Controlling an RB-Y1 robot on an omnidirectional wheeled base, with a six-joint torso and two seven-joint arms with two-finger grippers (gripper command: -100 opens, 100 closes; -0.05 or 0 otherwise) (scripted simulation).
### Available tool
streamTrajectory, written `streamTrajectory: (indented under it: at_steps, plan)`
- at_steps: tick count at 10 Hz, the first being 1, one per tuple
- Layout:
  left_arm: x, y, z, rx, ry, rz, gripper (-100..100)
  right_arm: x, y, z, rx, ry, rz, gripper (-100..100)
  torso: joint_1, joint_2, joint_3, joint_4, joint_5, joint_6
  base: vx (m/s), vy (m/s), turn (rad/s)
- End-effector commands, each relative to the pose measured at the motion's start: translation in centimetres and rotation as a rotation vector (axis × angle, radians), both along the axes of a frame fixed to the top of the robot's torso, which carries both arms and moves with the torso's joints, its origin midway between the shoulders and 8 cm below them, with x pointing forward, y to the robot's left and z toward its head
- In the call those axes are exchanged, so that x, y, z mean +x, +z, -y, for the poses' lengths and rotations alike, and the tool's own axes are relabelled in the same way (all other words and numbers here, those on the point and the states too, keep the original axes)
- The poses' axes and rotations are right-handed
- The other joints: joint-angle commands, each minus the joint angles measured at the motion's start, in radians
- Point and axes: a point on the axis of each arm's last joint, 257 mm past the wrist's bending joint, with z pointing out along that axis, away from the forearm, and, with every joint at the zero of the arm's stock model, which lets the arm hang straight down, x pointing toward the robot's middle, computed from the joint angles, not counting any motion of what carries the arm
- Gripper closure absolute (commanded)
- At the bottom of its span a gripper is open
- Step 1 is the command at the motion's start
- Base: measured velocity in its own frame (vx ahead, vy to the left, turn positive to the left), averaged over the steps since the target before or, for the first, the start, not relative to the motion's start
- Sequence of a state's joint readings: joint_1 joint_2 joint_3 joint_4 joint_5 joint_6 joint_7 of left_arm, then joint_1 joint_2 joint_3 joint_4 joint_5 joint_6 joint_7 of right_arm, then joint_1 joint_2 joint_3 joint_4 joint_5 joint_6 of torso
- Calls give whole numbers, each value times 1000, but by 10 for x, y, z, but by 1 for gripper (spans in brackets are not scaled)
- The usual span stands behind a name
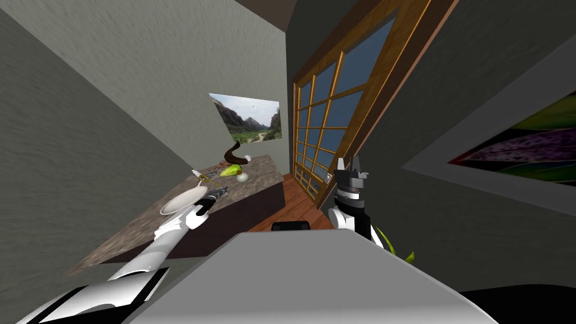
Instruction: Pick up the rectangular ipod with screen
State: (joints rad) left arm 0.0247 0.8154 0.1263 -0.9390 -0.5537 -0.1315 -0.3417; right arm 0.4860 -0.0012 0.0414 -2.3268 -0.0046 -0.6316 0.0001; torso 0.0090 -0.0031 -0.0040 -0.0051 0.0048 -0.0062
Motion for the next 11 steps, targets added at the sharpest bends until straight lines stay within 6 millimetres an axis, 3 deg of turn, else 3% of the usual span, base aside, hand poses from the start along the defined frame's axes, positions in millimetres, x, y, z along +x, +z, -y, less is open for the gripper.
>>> streamTrajectory:
  at_steps: [1, 3, 4, 5, 7, 8, 9, 10, 11]
  plan:
    - [-6, 0, 6, 6, -10, 3, 100, 0, 0, 0, 0, 0, 0, 0, 0, 0, 0, 0, 0, 0, 45, 25, 20]
    - [-23, -6, 8, 5, 1, -9, 100, 0, 0, 0, 0, 0, 0, 0, 1, -1, 0, 0, 0, 0, 58, 32, 13]
    - [-15, 2, 17, 7, -20, 9, 100, 0, 0, 0, 0, 0, 0, 0, 1, -1, 0, 0, 1, 0, 25, 12, 17]
    - [-33, -6, 11, 1, 14, -9, 100, 0, 0, 0, 0, 0, 0, 0, 0, 0, 0, 0, 1, 1, 45, 23, 2]
    - [-28, 3, 26, 6, -24, 9, 100, 0, 0, 0, 0, 0, 0, 0, 1, -1, -1, 0, 1, 0, 35, 18, 13]
    - [-45, -4, 21, -1, 7, -9, 100, 0, 0, 0, 0, 0, 0, 0, 1, 0, 0, 0, 1, 1, 43, 22, 4]
    - [-50, -6, 26, 1, -3, -15, 100, 0, 0, 0, 0, 0, 0, 0, 1, 0, 0, 0, 1, 0, 50, 18, 12]
    - [-40, 4, 36, 2, -27, 7, 100, 0, 0, 0, 0, 0, 0, 0, 1, 0, 0, 0, 1, 0, 24, 11, 20]
    - [-59, -3, 33, -5, 0, -14, 100, 0, 0, 0, 0, 0, 0, 0, 0, 0, 0, 0, 1, 1, 49, 27, 2]
